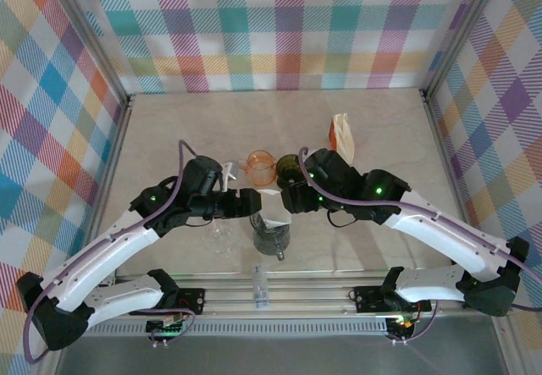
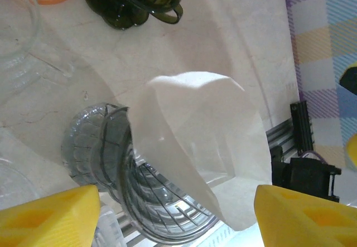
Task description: Place the coffee filter in the dripper
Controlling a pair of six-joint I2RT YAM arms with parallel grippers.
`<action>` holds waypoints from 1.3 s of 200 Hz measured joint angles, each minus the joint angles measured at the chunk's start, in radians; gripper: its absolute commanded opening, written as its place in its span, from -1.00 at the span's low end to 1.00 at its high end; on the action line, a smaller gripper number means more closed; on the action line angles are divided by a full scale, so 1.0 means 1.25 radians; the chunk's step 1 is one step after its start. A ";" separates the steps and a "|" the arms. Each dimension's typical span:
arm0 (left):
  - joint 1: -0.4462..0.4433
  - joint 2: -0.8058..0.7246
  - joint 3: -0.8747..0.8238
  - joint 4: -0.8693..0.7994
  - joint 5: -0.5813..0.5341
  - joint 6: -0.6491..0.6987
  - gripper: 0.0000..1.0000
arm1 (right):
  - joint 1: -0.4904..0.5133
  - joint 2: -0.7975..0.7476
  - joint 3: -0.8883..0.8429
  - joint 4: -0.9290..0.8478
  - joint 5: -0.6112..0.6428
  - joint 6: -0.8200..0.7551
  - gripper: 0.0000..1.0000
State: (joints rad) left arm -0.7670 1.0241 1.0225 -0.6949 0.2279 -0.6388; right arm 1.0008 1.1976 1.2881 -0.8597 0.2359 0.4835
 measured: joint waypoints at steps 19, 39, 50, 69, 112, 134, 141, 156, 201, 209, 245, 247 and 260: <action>-0.014 0.012 0.013 -0.015 -0.020 0.008 0.29 | -0.002 -0.001 -0.030 -0.001 -0.014 0.003 0.38; -0.017 0.012 0.017 -0.030 -0.031 0.012 0.22 | -0.007 -0.001 -0.046 -0.001 -0.034 0.003 0.31; -0.018 0.012 0.017 -0.036 -0.034 0.013 0.15 | -0.010 -0.001 -0.049 -0.001 -0.044 0.003 0.26; -0.019 0.012 0.017 -0.048 -0.038 0.017 0.08 | -0.011 -0.001 -0.049 0.001 -0.060 0.005 0.20; -0.019 0.011 0.000 -0.052 -0.045 0.019 0.03 | -0.011 0.018 -0.049 0.004 -0.098 0.002 0.15; -0.019 0.009 -0.005 -0.055 -0.046 0.019 0.07 | -0.011 0.036 -0.049 0.005 -0.111 -0.001 0.14; -0.019 0.007 -0.005 -0.055 -0.046 0.019 0.16 | -0.011 0.040 -0.049 0.005 -0.114 -0.001 0.14; -0.019 -0.005 -0.005 -0.052 -0.046 0.020 0.33 | -0.011 0.043 -0.049 0.005 -0.115 -0.001 0.15; -0.020 -0.004 0.019 -0.050 -0.042 0.020 0.51 | -0.011 0.042 -0.048 0.005 -0.111 -0.001 0.21; -0.020 0.012 0.027 -0.049 -0.039 0.022 0.54 | -0.011 0.041 -0.048 0.005 -0.111 -0.001 0.23; -0.020 0.071 0.031 -0.044 -0.027 0.022 0.43 | -0.011 0.030 -0.048 0.004 -0.104 0.000 0.25; -0.020 0.073 0.031 -0.044 -0.027 0.023 0.42 | -0.011 0.029 -0.048 0.004 -0.103 0.000 0.25; -0.020 0.076 0.031 -0.044 -0.026 0.025 0.31 | -0.011 0.021 -0.048 0.004 -0.100 0.000 0.24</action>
State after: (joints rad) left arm -0.7918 1.1194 1.0611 -0.7502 0.1959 -0.6071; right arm 0.9874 1.2243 1.2285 -0.8543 0.1112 0.4831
